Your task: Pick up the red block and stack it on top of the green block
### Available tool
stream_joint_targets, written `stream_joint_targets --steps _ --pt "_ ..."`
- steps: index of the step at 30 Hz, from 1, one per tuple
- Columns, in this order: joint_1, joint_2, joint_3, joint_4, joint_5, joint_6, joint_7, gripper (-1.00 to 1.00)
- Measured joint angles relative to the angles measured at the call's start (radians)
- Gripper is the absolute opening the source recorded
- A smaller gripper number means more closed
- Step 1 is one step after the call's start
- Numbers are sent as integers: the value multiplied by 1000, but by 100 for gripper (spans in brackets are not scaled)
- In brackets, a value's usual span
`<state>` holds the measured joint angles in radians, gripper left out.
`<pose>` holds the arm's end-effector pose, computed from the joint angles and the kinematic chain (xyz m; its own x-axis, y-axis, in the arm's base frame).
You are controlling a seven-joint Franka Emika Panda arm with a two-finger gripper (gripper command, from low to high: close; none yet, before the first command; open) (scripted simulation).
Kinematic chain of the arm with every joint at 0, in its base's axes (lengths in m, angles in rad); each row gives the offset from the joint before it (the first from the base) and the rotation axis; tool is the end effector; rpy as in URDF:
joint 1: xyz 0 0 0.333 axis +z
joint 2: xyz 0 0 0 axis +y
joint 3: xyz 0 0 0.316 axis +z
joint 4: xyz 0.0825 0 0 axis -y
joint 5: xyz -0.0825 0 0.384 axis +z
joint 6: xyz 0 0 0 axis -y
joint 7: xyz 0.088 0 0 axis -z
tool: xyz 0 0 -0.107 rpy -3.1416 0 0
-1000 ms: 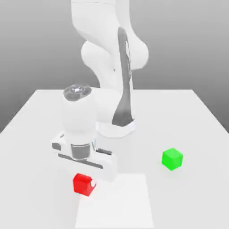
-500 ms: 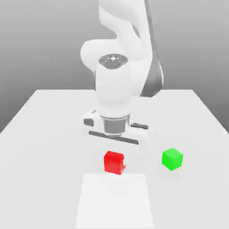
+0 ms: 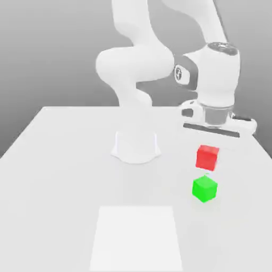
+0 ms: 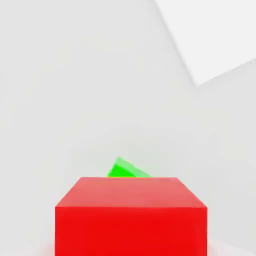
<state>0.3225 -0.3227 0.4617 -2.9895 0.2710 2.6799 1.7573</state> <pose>0.2407 0.2005 0.2408 0.3263 -0.9450 0.0219 -0.9452 -0.3265 -0.0056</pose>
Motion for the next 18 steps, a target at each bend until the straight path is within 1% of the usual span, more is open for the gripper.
stream_joint_targets --steps 10,18 --pt "-147 121 97 -3 -189 109 132 -100" --pt "-230 220 139 0 -322 188 222 -100"
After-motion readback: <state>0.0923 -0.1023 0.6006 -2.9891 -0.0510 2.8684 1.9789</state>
